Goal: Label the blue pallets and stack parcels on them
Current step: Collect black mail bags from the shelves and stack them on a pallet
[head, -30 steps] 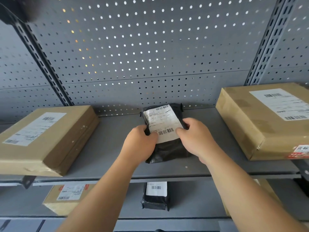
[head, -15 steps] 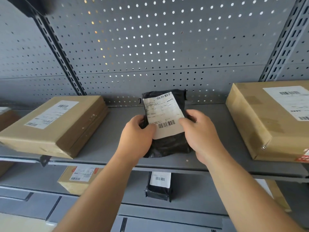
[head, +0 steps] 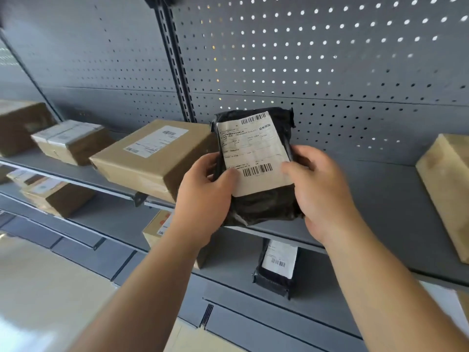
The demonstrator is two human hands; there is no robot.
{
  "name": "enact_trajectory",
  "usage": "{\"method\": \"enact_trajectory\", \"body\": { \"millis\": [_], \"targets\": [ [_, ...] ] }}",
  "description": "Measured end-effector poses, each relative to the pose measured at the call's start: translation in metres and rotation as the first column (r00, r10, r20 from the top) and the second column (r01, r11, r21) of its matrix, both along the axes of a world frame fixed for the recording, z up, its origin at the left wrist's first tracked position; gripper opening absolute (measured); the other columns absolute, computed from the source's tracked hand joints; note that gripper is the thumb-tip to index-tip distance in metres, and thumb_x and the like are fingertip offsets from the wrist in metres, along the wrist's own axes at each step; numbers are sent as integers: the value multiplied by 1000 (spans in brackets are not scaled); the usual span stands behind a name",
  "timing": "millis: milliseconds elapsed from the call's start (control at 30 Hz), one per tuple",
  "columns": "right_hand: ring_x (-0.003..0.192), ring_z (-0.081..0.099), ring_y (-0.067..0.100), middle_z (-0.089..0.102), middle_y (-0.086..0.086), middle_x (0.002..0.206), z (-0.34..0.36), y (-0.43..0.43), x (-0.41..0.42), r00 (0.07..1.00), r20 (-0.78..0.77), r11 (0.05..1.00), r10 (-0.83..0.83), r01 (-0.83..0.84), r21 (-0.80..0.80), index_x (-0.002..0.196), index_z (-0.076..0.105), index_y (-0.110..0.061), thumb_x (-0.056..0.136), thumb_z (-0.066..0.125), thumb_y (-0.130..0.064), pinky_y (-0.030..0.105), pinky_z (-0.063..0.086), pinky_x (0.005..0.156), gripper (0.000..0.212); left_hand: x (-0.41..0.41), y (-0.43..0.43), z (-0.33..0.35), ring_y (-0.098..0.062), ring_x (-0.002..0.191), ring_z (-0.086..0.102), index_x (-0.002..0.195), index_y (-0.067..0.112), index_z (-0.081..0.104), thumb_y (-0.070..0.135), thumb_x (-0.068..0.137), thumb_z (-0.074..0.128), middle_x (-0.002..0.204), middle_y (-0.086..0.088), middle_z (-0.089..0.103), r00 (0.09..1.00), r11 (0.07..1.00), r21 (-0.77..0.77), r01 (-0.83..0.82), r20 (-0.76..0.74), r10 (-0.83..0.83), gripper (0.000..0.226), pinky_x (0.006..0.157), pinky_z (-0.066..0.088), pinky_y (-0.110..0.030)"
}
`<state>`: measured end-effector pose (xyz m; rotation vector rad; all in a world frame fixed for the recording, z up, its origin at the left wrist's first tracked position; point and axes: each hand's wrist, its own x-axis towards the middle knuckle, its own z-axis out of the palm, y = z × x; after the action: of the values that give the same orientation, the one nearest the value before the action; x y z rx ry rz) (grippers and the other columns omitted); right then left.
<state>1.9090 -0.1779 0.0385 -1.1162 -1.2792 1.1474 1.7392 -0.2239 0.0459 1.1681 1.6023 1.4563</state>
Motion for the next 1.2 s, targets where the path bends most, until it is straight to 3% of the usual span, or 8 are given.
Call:
{"method": "enact_trajectory", "body": {
  "millis": [100, 167, 467, 667, 733, 800, 867, 1200],
  "targets": [
    [92, 75, 13, 78, -9, 101, 11, -7, -29, 998, -25, 998, 50, -49, 43, 106, 71, -32, 80, 60, -21, 47, 62, 82, 30, -27, -16, 9, -3, 96, 75, 106, 45, 66, 27, 93, 65, 102, 28, 75, 999, 999, 34, -27, 41, 26, 23, 79, 65, -33],
    [92, 75, 13, 78, -10, 101, 17, -15, -54, 996, -31, 994, 83, -80, 79, 102, 71, -35, 80, 61, -21, 45, 63, 81, 28, -51, -29, 15, -5, 99, 74, 103, 48, 66, 27, 95, 65, 103, 29, 73, 997, 997, 48, -53, 61, 50, 23, 81, 64, -35],
    [97, 74, 11, 76, -10, 108, 25, -74, -206, 950, -1, 941, 312, -309, 138, 118, 66, -33, 84, 63, -30, 31, 63, 71, 34, -191, -117, 22, -12, 97, 77, 107, 51, 64, 33, 90, 67, 105, 22, 75, 964, 966, 78, -248, 115, 238, 25, 70, 65, -35],
    [98, 74, 16, 76, -9, 106, 19, -119, -318, 889, 5, 884, 457, -455, 106, 113, 66, -36, 85, 64, -34, 37, 64, 70, 29, -287, -186, 14, -9, 98, 75, 111, 47, 67, 38, 79, 66, 104, 27, 73, 909, 909, 78, -408, 121, 398, 34, 74, 65, -34],
    [98, 74, 18, 77, -7, 106, 14, -136, -353, 865, 0, 862, 501, -499, 87, 113, 67, -33, 84, 65, -32, 39, 64, 75, 29, -316, -209, 9, -8, 98, 75, 106, 50, 69, 36, 78, 66, 106, 26, 74, 882, 883, 76, -463, 134, 452, 32, 76, 64, -34],
    [99, 74, 18, 77, -7, 106, 9, -152, -387, 838, -1, 836, 546, -545, 60, 114, 67, -34, 83, 66, -31, 41, 63, 78, 31, -342, -233, 3, -12, 99, 76, 115, 43, 69, 34, 77, 67, 111, 19, 74, 847, 853, 52, -519, 165, 505, 39, 77, 64, -36],
    [99, 74, 17, 76, -8, 106, 4, -164, -417, 803, -12, 803, 596, -596, 30, 113, 66, -35, 85, 66, -30, 40, 64, 75, 29, -365, -254, -3, -14, 100, 76, 123, 35, 67, 35, 77, 67, 114, 16, 74, 811, 821, 24, -571, 174, 559, 47, 78, 65, -37],
    [88, 76, 13, 77, -8, 101, -25, -198, -570, 606, -9, 603, 796, -794, -82, 107, 68, -34, 94, 64, -18, 36, 64, 69, 21, -473, -318, -35, -16, 105, 74, 123, 37, 68, 36, 76, 67, 116, 15, 75, 590, 611, -87, -787, 184, 786, 47, 88, 62, -44]
  ]
}}
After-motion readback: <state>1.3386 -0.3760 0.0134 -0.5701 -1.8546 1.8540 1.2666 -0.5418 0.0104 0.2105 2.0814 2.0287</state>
